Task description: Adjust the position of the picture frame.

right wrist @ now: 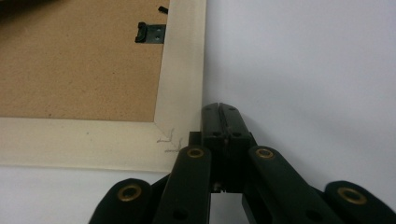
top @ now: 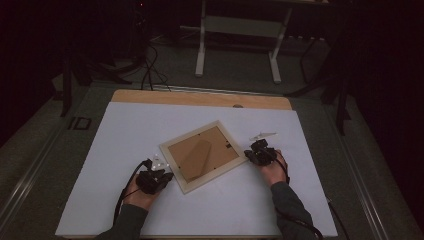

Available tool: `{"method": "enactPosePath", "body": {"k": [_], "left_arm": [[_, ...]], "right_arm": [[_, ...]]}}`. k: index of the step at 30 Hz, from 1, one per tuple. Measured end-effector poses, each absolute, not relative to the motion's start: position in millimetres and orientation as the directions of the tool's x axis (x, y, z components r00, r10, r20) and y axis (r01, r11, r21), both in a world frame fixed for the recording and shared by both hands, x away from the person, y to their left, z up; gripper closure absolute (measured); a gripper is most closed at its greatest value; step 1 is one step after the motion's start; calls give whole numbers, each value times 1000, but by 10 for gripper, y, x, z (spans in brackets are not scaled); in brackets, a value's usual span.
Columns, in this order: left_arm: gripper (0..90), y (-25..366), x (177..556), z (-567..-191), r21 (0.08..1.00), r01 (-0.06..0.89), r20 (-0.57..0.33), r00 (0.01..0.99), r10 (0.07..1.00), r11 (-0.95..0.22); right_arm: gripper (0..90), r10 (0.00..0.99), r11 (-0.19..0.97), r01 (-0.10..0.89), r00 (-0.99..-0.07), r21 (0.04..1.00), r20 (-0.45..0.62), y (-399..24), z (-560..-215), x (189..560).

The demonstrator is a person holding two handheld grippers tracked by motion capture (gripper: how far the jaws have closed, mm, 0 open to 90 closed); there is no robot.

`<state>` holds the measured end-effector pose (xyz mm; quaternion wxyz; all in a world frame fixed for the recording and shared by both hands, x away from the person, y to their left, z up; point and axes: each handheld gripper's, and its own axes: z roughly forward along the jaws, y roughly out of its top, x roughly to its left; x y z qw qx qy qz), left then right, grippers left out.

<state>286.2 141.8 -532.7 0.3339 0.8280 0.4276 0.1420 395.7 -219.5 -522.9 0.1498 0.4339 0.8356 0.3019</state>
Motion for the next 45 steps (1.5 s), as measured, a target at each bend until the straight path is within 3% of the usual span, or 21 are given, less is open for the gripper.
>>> {"method": "enactPosePath", "body": {"k": [12, 35, 45], "left_arm": [[900, 1343, 2789, -5304, 655, 605, -43, 628, 777, -453], [900, 1383, 2853, -5331, 668, 629, -115, 616, 780, -398], [900, 1346, 2898, -5333, 676, 610, -81, 619, 781, -413]], "right_arm": [[900, 816, 419, 635, -577, 649, 39, -2286, -5248, 3845], [900, 827, 389, 643, -559, 659, 58, -2406, -5264, 3567], [900, 833, 346, 655, -544, 672, 102, -2492, -5288, 3472]]}}
